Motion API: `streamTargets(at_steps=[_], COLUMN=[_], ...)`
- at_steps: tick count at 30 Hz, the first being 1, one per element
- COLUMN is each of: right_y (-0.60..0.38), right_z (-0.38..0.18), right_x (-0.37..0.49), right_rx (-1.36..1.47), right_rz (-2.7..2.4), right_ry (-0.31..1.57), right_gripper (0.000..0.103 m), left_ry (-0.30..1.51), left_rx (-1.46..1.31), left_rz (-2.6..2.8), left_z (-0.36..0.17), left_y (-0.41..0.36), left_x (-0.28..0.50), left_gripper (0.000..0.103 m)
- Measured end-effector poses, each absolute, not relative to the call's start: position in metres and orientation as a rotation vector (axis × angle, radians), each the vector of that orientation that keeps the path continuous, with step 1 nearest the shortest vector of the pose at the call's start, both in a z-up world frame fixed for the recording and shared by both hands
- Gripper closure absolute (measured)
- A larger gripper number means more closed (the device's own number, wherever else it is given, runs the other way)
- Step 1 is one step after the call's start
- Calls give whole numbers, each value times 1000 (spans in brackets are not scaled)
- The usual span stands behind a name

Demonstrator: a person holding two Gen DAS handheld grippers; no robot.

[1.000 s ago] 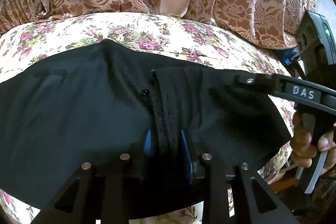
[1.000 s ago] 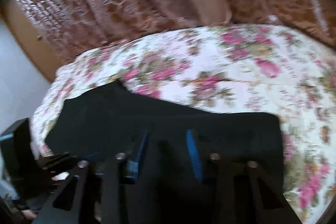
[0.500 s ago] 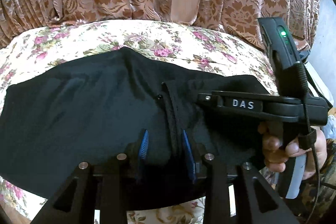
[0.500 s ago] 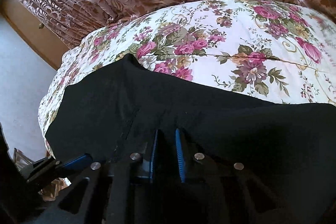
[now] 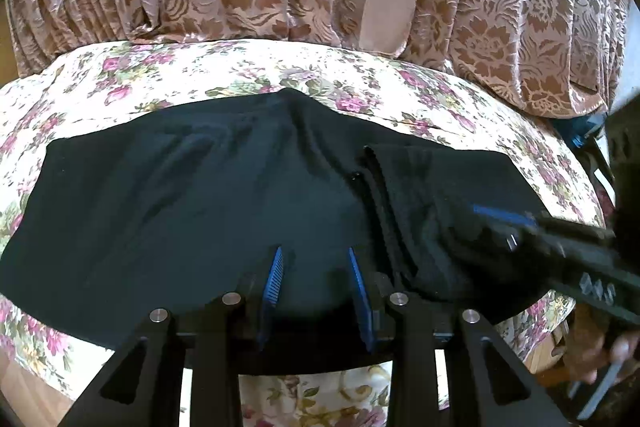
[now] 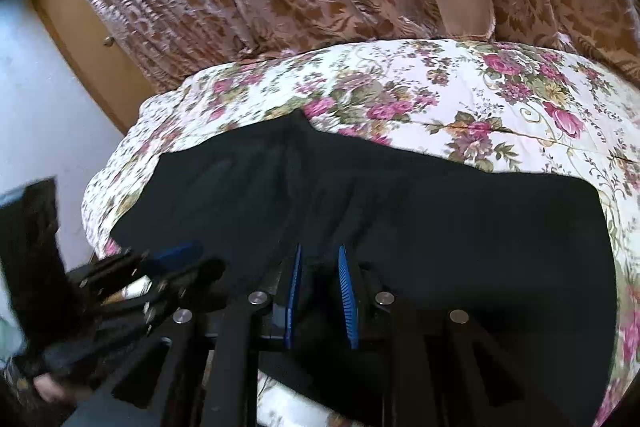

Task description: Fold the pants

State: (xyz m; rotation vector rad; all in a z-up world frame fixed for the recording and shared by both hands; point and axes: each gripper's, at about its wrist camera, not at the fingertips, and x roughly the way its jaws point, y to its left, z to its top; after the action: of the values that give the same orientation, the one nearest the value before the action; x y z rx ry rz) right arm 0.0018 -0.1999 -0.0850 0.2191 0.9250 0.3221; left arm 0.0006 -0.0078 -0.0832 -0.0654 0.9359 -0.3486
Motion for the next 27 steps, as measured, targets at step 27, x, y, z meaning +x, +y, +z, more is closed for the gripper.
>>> streamTargets(at_steps=[27], right_y=[-183], right_z=[-125], right_x=[-21], right_rx=[250], right_rz=[352], right_ry=[994], right_gripper=[83], left_ry=[963], left_rx=[-468], left_rz=[-197], left_z=[-94], left_y=[121], left_x=[-1], left_gripper=[71])
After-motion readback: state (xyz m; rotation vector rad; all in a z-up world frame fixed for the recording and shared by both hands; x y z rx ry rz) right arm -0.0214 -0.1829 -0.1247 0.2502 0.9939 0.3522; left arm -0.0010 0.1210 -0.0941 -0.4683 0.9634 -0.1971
